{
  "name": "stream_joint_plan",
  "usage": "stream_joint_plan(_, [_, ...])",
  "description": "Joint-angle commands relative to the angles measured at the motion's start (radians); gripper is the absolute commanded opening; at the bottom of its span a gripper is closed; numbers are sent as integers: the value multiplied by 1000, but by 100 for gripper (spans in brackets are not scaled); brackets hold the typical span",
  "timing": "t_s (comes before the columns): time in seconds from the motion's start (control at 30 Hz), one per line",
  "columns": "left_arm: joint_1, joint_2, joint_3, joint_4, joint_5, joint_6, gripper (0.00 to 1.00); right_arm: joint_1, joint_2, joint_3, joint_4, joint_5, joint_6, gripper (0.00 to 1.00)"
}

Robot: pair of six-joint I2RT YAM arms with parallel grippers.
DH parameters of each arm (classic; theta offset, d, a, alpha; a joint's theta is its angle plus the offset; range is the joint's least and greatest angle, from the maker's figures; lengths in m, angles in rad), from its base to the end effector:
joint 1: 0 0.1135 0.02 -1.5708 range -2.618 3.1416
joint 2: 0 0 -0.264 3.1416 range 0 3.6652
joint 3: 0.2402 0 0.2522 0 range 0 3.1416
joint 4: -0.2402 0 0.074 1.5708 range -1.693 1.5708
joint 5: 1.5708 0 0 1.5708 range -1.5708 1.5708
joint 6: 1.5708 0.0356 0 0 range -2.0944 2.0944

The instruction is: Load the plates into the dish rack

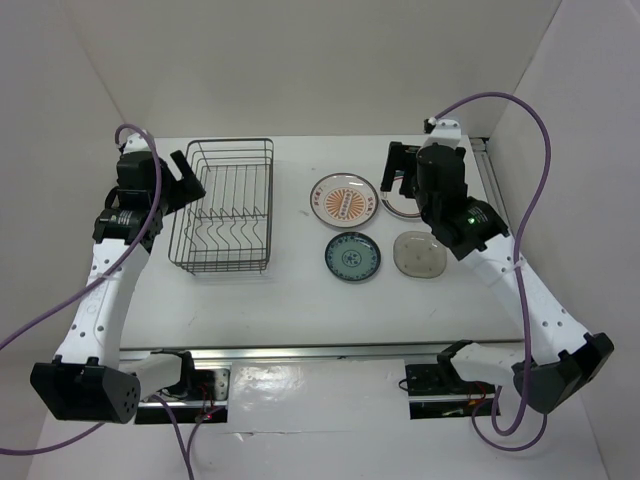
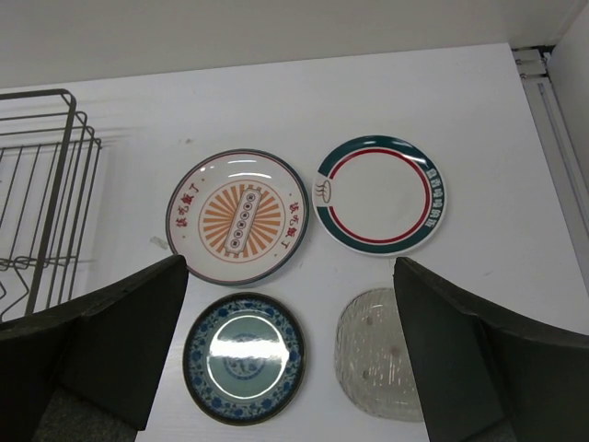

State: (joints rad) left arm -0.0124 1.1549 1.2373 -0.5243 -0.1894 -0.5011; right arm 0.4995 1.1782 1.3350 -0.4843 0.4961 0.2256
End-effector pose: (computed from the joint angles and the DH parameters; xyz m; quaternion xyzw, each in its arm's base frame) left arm 0.2511 0.0036 0.3884 -0.2526 0.8039 -0.0580 0.5354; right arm 0.2287 0.1055 0.4211 0.0341 0.8002 0.0136 0.5986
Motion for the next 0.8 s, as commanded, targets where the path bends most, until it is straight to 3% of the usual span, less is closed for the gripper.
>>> stream_joint_plan(0.0, [2,3,37,10,10,-5,100,8,-38,-6,50,-36,-8,100])
stream_joint_plan(0.13, [2,22,47,10,21,-5,100,8,13,-19,73,-79,3,100])
stream_joint_plan(0.2, [2,22,47,10,21,-14,100,8,23,-77,125,-179,15,100])
stream_joint_plan(0.47, [2,22,37,20,24,-14,100,-1,63,-252,193,-330,106,100])
stream_joint_plan(0.63, [2,22,37,20,84,4,100,-140,54,-436,367,-609,107,96])
stream_joint_plan(0.77, [2,22,37,29,126,13,100,-222,47,-504,539,-662,150,94])
